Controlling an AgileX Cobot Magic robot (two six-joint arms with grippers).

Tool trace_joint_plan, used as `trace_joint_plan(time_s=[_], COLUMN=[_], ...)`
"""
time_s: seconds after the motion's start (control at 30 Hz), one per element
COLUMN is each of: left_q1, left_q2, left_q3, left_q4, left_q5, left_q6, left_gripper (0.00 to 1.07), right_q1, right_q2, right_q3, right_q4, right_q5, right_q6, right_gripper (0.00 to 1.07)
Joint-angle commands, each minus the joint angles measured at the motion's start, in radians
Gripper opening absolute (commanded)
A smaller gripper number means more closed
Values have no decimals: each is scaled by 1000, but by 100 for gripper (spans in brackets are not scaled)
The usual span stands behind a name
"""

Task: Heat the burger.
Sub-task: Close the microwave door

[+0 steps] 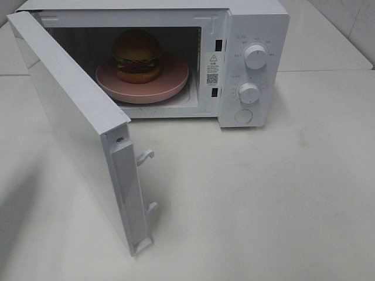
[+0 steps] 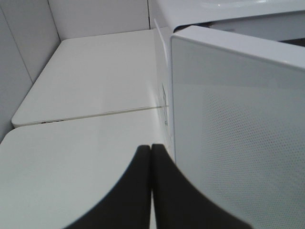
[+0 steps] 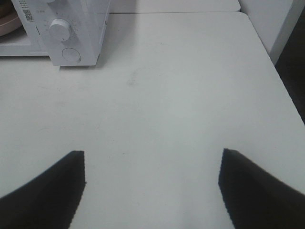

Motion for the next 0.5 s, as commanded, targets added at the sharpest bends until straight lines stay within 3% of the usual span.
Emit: trace_joint_plan(time_s=[0.03,0.13,0.17,0.23,0.27,0.37,0.5], left_q1=[-3,-3,-3,-3,-3,-7,-45], left_q2=[42,101,135,152,189,235,279], left_q3=[0,0,0,0,-6,-19,-44], left_q4=[36,87,118,137,183,239,257], left_q5=[-65,-132,-181,-206,-241,-262,-261], left_q6=[-7,-36,-88,-110,-158,-192,-192], left_gripper=[0,0,0,0,0,0,0], right_q1=[-7,-7,-7,-7,-7,-7,-7], right_q2=[-30,-30,-30,-30,-30,-30,-30], right_q3=[2,2,2,2,2,2,2], right_q4=[2,2,2,2,2,2,2], right_q5=[-10,-10,-10,-10,-10,-10,-10], right_q6=[2,2,2,2,2,2,2], right_gripper=[76,76,76,76,76,76,76])
